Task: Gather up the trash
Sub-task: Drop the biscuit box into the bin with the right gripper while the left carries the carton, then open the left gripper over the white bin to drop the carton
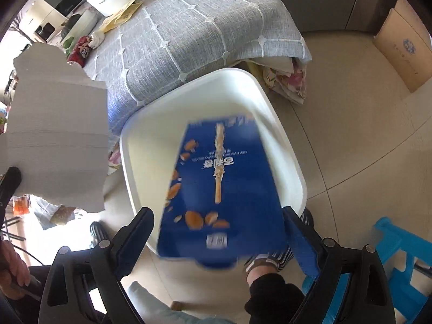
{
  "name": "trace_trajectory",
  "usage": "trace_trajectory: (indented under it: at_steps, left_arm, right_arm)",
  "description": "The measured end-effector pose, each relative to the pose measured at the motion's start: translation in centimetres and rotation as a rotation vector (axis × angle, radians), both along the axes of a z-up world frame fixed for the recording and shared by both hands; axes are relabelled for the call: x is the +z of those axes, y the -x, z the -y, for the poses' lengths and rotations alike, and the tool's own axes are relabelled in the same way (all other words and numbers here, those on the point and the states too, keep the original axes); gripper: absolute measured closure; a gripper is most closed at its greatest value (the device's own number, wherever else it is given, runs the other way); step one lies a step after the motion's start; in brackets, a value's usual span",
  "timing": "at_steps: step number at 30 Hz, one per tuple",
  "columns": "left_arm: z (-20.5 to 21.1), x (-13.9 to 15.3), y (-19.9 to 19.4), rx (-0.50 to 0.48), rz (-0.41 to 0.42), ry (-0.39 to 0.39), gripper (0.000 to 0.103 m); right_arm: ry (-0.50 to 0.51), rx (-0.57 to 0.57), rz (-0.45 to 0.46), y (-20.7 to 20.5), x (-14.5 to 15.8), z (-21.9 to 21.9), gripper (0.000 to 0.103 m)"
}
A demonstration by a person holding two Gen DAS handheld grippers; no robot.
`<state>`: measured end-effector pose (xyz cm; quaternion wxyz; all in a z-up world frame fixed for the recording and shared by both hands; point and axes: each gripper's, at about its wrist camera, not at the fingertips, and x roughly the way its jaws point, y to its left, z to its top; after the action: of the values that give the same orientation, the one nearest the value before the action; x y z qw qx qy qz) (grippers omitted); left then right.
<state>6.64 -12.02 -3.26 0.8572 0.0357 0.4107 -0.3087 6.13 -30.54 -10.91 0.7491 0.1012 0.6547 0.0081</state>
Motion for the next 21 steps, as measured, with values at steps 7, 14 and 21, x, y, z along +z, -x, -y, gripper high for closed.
trace_trajectory:
  at_steps: [7,14,21]
  left_arm:
    - [2.9,-1.6,-0.4,-0.058,-0.064,0.002,0.100]
    - [5.1,-3.8,-0.5,-0.090,-0.098,-0.097,0.092]
    - [5.2,-3.0,0.8,-0.032,-0.013,-0.213,0.023]
  right_arm:
    - [-0.011,-0.057,0.029,0.5,0.5,2.0,0.004]
    - [-0.001,-0.078,0.044,0.7,1.1,3.1,0.004]
    - [0.049,-0.074,0.081,0.9,2.0,3.4,0.004]
